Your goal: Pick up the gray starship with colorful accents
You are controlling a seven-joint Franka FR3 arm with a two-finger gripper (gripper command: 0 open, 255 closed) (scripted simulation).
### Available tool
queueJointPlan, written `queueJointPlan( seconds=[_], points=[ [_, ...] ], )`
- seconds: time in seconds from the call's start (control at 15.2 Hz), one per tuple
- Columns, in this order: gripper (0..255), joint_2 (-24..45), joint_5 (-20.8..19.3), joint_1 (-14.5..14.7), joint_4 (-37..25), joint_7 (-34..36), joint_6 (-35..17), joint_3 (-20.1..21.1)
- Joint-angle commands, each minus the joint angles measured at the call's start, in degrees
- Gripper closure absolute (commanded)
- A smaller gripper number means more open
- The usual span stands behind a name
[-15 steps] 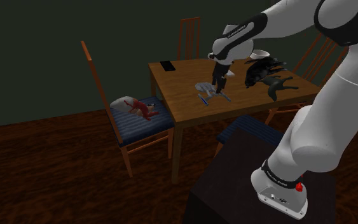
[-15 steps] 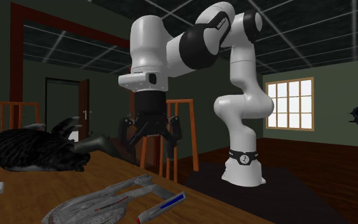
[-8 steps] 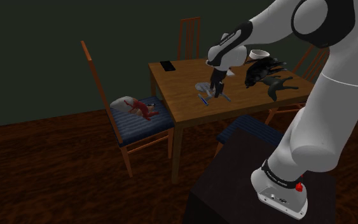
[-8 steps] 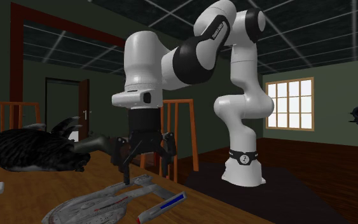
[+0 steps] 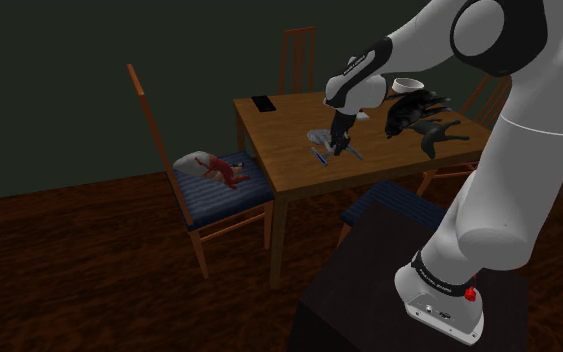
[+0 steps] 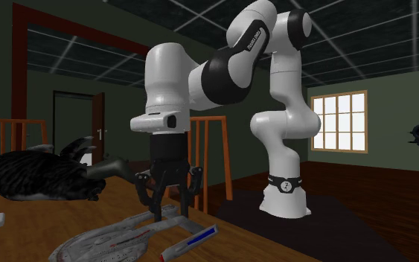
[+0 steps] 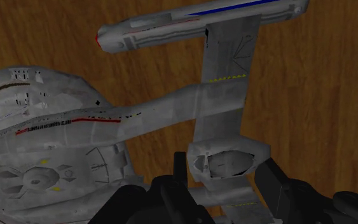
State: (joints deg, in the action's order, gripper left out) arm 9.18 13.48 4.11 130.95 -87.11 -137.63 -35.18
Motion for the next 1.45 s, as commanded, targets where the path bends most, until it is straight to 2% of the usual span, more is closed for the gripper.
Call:
queueJointPlan(
  seconds=[0.0,0.26,0.99,1.39],
  points=[
    [255,0.05,0.01,-0.02,-0.01,-0.03,-0.05,-0.01],
    [255,0.04,0.01,0.00,0.04,-0.01,-0.09,0.00],
    [255,-6.86,-6.78,1.05,-2.32,5.13,7.39,-1.30],
    [255,-9.07,-8.71,1.17,-3.65,6.66,10.40,-1.33]
  ],
)
